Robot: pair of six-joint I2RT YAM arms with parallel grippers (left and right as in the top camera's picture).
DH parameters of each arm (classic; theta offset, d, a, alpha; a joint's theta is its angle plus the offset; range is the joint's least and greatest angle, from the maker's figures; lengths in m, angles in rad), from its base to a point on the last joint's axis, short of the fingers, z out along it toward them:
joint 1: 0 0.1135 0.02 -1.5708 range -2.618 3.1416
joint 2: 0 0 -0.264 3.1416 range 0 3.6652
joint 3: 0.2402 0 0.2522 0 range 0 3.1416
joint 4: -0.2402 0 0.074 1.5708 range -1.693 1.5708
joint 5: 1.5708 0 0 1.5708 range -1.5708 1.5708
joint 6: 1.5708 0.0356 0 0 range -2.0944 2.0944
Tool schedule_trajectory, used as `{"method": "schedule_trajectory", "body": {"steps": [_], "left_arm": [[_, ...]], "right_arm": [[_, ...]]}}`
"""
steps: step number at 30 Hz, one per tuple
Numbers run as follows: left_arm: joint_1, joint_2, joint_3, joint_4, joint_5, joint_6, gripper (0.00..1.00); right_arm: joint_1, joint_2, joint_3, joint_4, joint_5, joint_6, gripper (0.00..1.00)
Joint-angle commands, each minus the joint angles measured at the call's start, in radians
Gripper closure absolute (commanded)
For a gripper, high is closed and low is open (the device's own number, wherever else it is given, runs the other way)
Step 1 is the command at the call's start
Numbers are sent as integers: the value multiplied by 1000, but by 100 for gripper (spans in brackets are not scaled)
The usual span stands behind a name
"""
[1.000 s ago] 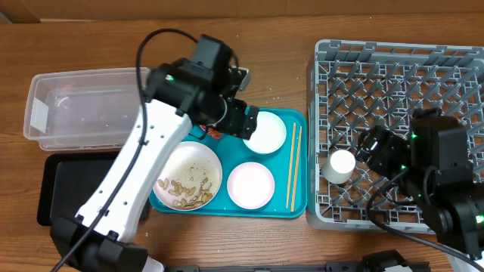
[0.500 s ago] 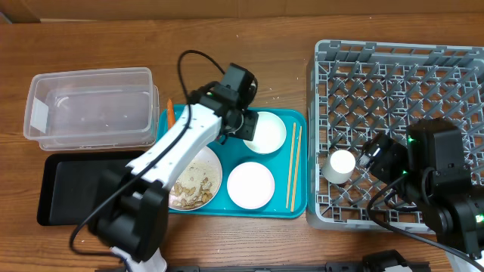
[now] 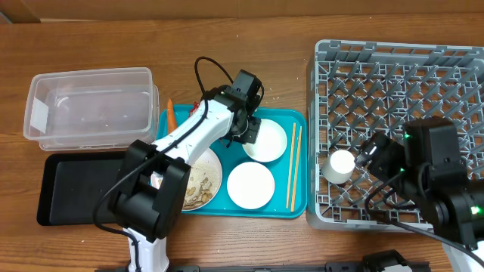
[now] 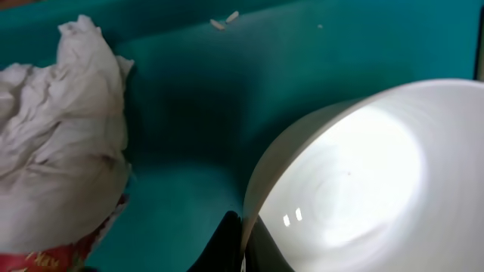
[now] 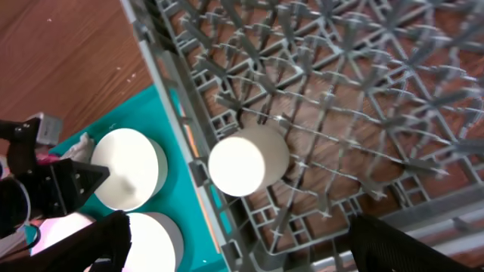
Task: Sort waste into correct bins and load items into the dishwasher
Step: 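Grasp the white bowl on the tray with the left gripper and lift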
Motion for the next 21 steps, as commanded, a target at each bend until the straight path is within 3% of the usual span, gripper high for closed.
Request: {"method": "schedule_trajectory", "body": {"steps": [1,5,11,21], "left_arm": [[0,-48,116,-82,-11,6,96],[0,-71,241,-202,-16,6,96],[-10,-122,412,-357,35,25,96],[-77,-254,464,-396,11,24,96]], "right_arm": [[5,14,13,66,-158,-158,5],[5,43,13,151,-398,-320,6],[5,136,6,216,-472,-306,19],[6,320,6,377,-612,-274,23]]}}
